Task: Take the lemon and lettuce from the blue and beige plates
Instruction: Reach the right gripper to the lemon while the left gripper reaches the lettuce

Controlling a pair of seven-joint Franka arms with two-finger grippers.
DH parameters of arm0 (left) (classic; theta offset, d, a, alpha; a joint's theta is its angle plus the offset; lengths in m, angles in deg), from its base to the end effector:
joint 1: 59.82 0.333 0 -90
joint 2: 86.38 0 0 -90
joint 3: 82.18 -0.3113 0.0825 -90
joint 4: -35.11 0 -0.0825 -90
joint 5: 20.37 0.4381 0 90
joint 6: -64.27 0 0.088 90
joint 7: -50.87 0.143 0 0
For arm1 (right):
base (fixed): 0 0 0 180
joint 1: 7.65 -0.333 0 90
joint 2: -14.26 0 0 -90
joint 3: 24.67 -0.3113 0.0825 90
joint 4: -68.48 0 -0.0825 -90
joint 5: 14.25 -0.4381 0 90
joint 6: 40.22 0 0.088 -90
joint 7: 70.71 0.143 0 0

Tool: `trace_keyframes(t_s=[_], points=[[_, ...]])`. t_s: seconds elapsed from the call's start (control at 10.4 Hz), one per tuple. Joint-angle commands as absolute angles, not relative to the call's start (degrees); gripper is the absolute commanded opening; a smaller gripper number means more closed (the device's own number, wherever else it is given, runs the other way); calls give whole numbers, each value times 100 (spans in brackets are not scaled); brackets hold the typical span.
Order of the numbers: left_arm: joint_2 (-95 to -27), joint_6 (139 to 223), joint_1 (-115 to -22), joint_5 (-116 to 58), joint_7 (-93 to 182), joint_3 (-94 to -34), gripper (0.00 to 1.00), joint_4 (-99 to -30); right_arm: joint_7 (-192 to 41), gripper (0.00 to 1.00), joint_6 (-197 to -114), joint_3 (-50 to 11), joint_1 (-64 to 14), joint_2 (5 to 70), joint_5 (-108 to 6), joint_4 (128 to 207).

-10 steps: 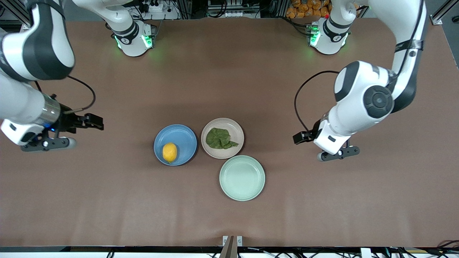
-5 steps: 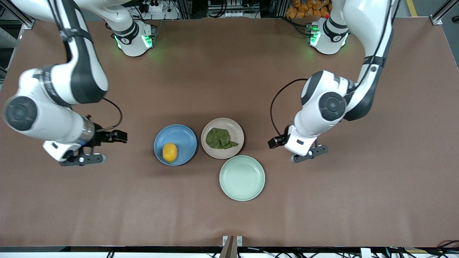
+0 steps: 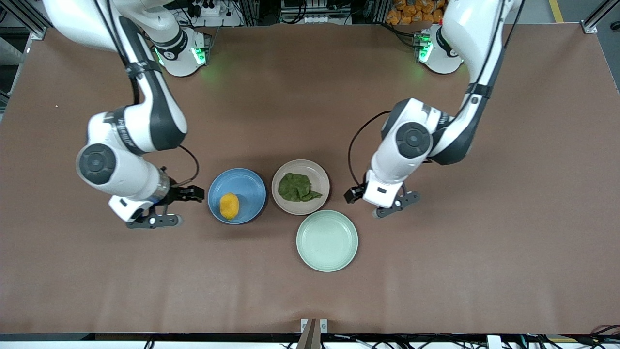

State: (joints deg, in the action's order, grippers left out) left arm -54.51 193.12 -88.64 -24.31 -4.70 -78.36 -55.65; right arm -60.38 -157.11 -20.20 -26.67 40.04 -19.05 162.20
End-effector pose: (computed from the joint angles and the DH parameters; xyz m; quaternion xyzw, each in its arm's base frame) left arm 0.6329 -0.4043 0.2555 0.9721 0.2237 0.0077 0.0704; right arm 0.6874 0.1901 0.2875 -0.9994 -0.0205 0.0257 0.0147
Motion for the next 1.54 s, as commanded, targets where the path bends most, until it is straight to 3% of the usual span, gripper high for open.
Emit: trace_keyframes(t_s=[0.0, 0.68, 1.45], points=[[-5237, 19592, -9084, -2266, -1080, -7911, 100, -5384, -5823, 100, -16219, -1984, -2875, 4123, -1996, 16498], [-4640, 20319, -9681, -1651, -1671, -7919, 100, -5225, -5709, 100, -17757, -1984, -3270, 4309, -2189, 17393], [-4033, 21262, -10596, -1053, -1671, -8148, 100, -5225, -5726, 100, -18444, -1984, -3437, 4844, -2189, 17491]])
